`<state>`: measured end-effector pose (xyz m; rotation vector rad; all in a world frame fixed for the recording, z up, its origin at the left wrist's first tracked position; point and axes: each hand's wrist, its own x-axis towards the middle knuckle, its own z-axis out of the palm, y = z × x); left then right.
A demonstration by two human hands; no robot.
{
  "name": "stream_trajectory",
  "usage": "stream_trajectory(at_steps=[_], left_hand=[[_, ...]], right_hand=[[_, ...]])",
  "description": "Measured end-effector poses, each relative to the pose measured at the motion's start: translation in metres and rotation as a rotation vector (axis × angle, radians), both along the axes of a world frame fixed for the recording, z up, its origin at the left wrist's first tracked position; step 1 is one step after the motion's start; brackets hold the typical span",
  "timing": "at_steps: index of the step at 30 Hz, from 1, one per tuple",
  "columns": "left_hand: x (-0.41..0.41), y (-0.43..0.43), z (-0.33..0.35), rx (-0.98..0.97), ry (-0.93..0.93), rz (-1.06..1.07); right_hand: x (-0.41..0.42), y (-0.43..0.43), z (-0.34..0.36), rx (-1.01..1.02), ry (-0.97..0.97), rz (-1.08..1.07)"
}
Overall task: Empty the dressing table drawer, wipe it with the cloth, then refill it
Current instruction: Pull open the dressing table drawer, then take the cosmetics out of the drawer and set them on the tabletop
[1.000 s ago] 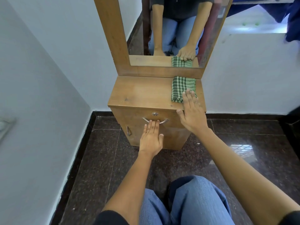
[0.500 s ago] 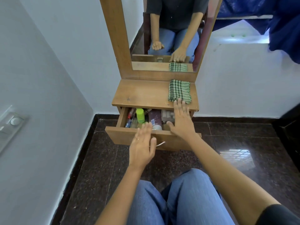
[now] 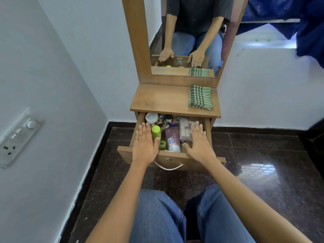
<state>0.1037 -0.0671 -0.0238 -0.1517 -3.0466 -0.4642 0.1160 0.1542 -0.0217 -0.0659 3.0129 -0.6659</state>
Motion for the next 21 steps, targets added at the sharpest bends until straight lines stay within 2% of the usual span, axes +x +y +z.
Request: stream_trajectory(at_steps=[12, 21], left_hand=[[0.043, -0.011, -0.008, 0.085, 0.002, 0.009], [0.06, -0.013, -0.011, 0.062, -0.004, 0.008]], right_hand=[[0.036, -0.007, -0.009, -0.072, -0.086, 0.011], [0.014, -0.065, 0.006, -0.337, -0.05, 0.129]])
